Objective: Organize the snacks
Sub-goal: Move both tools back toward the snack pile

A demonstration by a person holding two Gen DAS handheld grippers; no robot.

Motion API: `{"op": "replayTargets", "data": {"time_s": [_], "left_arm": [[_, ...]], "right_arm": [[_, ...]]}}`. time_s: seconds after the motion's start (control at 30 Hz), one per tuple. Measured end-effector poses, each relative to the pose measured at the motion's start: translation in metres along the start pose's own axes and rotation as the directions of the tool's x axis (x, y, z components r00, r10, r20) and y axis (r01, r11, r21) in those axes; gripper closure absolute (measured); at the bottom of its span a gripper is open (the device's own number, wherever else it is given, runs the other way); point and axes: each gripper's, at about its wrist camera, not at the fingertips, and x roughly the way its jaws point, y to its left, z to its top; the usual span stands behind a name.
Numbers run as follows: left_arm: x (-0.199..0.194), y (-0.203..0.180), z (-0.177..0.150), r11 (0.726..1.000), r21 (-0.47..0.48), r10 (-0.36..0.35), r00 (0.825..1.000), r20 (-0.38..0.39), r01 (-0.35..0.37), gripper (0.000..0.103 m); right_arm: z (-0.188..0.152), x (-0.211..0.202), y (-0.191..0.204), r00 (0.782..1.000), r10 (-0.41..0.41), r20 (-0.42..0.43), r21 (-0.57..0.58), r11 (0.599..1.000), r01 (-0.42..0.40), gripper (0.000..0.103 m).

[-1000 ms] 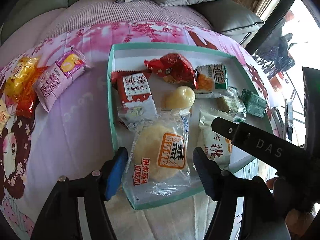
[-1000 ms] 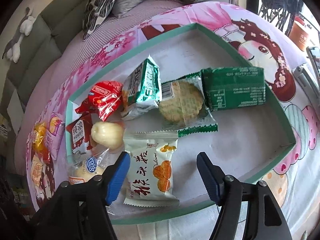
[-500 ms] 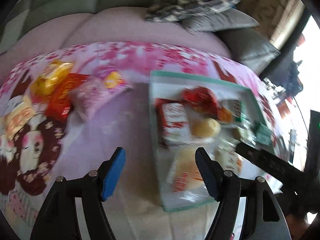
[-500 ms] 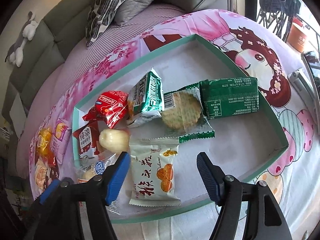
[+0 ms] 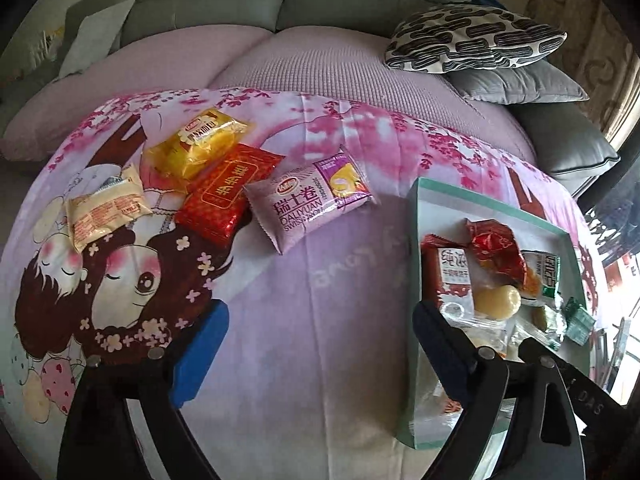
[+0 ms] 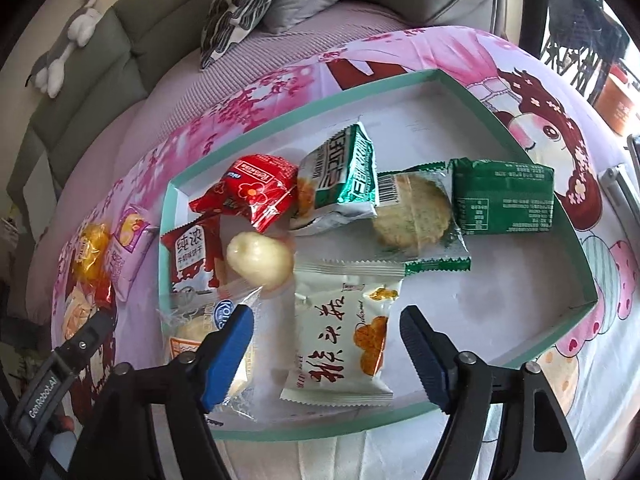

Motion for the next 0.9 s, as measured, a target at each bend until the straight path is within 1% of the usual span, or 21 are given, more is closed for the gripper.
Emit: {"op": "replayTargets", "data": {"time_s": [0.03, 0.07, 0.27, 0.33, 0.37, 0.53, 0.63, 0.73, 0.9], "left_arm": [[-0.001, 0.000, 0.000, 1.000, 0.004, 0.006, 1.000, 0.004, -0.006, 0.006], [-0.001, 0.000, -0.001, 1.000, 0.009, 0.012, 1.000, 0.006, -0.012, 0.000], [0.000, 0.004, 0.000, 1.000, -0.007, 0.020, 1.000, 0.014, -0.020, 0.000], [0.000, 0.006, 0.001, 1.000, -0.017, 0.025, 1.000, 0.016, -0.025, 0.000], [-0.001, 0.007, 0.001, 0.999, -0.023, 0.026, 0.999, 0.019, -0.025, 0.000], [-0.002, 0.010, 0.003, 0.999, -0.029, 0.030, 0.999, 0.030, -0.029, 0.000], [-0.006, 0.011, 0.004, 0.999, -0.032, 0.036, 0.998, 0.051, -0.034, 0.000], [-0.012, 0.013, 0.007, 0.999, -0.030, 0.024, 0.995, 0.096, -0.022, 0.000], [-0.022, 0.024, 0.013, 0.998, -0.030, 0.051, 0.984, 0.171, -0.047, 0.000]], "right_arm": [[0.000, 0.000, 0.001, 1.000, 0.005, 0.001, -0.001, 1.000, -0.005, 0.022], [-0.001, 0.001, 0.000, 1.000, 0.007, 0.002, -0.004, 1.000, -0.007, 0.021], [0.000, 0.005, 0.007, 1.000, 0.016, 0.010, -0.018, 1.000, -0.016, 0.010], [-0.001, 0.007, 0.009, 1.000, 0.016, 0.009, -0.022, 1.000, -0.015, 0.002], [0.000, 0.007, 0.008, 1.000, 0.015, 0.009, -0.025, 1.000, -0.015, 0.001], [-0.001, 0.010, 0.012, 1.000, 0.024, 0.011, -0.033, 0.999, -0.024, 0.000], [-0.001, 0.010, 0.013, 0.999, 0.043, 0.021, -0.040, 0.998, -0.042, 0.000], [-0.001, 0.006, 0.017, 0.997, 0.060, 0.052, -0.050, 0.997, -0.058, 0.000], [-0.001, 0.001, 0.027, 0.991, 0.082, 0.104, -0.109, 0.992, -0.071, 0.000]]}}
